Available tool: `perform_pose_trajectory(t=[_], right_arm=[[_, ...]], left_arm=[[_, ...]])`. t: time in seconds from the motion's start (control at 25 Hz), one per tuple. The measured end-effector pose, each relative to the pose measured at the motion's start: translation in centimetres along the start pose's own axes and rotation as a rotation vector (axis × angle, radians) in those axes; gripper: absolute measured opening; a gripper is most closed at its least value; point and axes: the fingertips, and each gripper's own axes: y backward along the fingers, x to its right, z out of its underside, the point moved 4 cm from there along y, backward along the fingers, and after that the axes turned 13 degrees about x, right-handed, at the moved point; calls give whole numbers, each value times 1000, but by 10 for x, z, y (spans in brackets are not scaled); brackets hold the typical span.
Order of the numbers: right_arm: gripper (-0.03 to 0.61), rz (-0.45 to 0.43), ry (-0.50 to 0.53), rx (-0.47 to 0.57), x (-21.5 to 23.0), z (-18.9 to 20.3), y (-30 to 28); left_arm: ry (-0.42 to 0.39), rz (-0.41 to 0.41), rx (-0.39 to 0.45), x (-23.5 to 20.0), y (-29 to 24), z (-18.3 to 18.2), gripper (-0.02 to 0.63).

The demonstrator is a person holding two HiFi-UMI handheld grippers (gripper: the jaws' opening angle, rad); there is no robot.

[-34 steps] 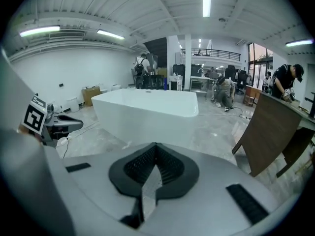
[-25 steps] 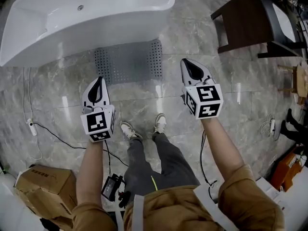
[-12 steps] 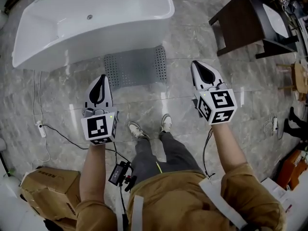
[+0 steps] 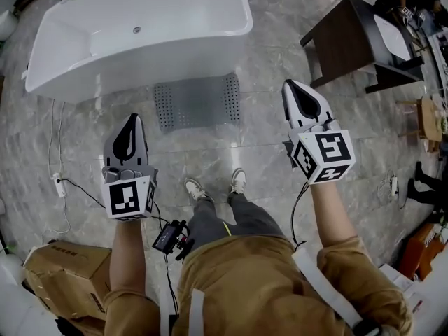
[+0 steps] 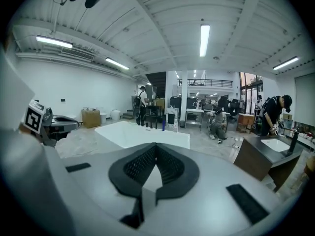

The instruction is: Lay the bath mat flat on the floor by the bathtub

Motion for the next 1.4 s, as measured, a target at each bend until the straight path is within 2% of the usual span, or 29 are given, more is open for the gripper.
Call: perform_pose_trajectory(t=[0.24, 0.56, 0.96, 1.2, 1.4], right_arm=[[5, 4, 22, 54, -3, -36, 19], [5, 15, 64, 76, -4, -65, 33], [5, 31, 86, 125, 1, -98, 52], [5, 26, 93, 173, 1, -120, 65], [5, 16, 105, 200, 4, -136, 78]], left_arm=[[16, -29, 63, -8, 14, -38, 5], [-16, -46, 123, -13, 31, -75, 5], [3, -119, 172, -29, 53, -116, 5], [13, -133, 193, -29, 60, -137, 5], [-17, -128, 202, -26, 69, -155, 5]])
